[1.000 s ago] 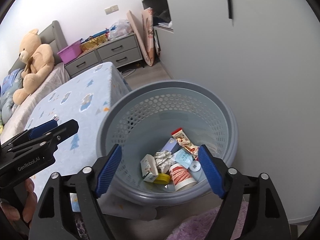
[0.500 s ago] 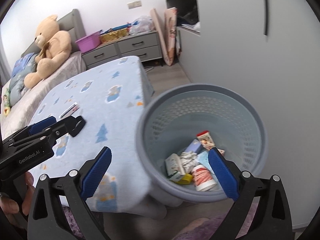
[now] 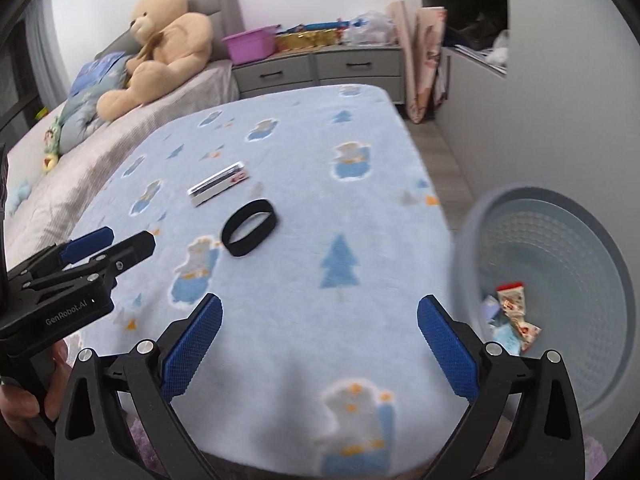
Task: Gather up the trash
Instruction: 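Move both tools back toward the black band and card pack, then grasp the black elastic band with the right tool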
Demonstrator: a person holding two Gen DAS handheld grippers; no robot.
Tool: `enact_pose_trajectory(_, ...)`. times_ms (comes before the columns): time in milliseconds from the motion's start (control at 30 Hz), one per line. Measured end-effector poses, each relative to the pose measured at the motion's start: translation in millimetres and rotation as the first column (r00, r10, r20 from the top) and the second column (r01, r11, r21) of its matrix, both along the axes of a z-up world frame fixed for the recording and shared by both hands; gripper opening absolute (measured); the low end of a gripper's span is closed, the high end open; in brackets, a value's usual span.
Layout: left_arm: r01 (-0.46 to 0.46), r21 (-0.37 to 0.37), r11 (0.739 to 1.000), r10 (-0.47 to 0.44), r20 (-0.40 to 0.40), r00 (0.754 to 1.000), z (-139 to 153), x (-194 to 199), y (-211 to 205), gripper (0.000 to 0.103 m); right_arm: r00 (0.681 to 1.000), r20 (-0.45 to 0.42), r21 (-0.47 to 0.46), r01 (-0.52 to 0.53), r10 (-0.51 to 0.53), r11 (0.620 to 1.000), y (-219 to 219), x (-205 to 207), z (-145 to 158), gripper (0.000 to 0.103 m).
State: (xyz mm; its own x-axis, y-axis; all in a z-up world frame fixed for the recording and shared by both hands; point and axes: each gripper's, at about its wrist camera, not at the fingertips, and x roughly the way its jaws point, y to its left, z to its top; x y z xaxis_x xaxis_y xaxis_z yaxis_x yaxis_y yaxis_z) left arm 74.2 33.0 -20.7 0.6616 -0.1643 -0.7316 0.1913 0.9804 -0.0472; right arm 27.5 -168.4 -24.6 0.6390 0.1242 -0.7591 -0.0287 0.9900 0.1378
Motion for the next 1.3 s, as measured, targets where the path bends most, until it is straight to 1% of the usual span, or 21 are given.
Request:
enact_pose_trajectory(167,-0.049,-0.004,0.999,0.049,-0.002,0.999,-6,14,33,0.072,0.998,-0.032,-0.010,-0.050,0.049,0.999,32,28,-13,0.096)
enact_pose_trajectory(367,-0.070,-0.009,0.997,0.070,-0.031,0.997,-15,33,54,0.072,0.996,-0.064,-0.028,-0.071,0.069,0.997,58,63,-30,0.096)
enact_pose_trajectory(567,-0.069,-0.006,0.998,0.068,-0.043,0.997,-20,49,58,0.072,0.994,-0.100,-0.051,-0.054,0.049,0.997,67,92,-45,0.096)
enact_pose_trajectory(700,-0.067,-0.016,0.998,0.067,-0.042,0.997,-20,60,58,0.072,0.994,-0.105,-0.097,-0.035,0.025,0.995,71,103,-49,0.096)
enact_pose_trajectory(800,-0.069,-0.022,0.997,0.068,-0.043,0.997,-20,67,57,0.072,0.992,-0.128,-0.119,-0.026,0.011,0.993,72,111,-54,0.095)
enact_pose_trajectory(833,-0.069,-0.024,0.997,0.068,-0.043,0.997,-20,69,56,0.072,0.991,-0.132,-0.122,-0.024,0.008,0.992,73,113,-56,0.093)
enact_pose_trajectory(867,-0.070,-0.025,0.997,0.069,-0.044,0.997,-20,72,55,0.072,0.991,-0.136,-0.130,-0.025,0.007,0.991,74,115,-57,0.088)
enact_pose_trajectory(933,-0.070,-0.031,0.997,0.069,-0.043,0.997,-20,75,54,0.072,0.991,-0.137,-0.148,-0.029,0.009,0.989,75,116,-58,0.081)
enact_pose_trajectory(1033,-0.071,-0.037,0.997,0.069,-0.049,0.996,-19,79,51,0.072,0.992,-0.121,-0.137,-0.051,0.035,0.989,76,113,-55,0.065)
enact_pose_trajectory(1067,-0.069,-0.038,0.997,0.067,-0.054,0.996,-19,80,50,0.072,0.992,-0.117,-0.135,-0.053,0.037,0.989,76,113,-54,0.054)
enact_pose_trajectory(1100,-0.065,-0.040,0.997,0.062,-0.056,0.997,-19,81,49,0.072,0.993,-0.114,-0.127,-0.052,0.037,0.990,74,112,-53,0.048)
enact_pose_trajectory(1167,-0.055,-0.033,0.998,0.054,-0.055,0.997,-19,81,46,0.072,0.993,-0.113,-0.095,-0.045,0.034,0.994,68,112,-50,0.023)
enact_pose_trajectory(1233,-0.043,-0.023,0.999,0.041,-0.055,0.998,-19,82,41,0.072,0.993,-0.112,-0.065,-0.041,0.033,0.997,65,112,-48,0.017)
enact_pose_trajectory(1300,-0.029,-0.023,0.999,0.027,-0.064,0.998,-21,84,37,0.072,0.995,-0.098,-0.049,-0.034,0.029,0.998,60,109,-44,0.016)
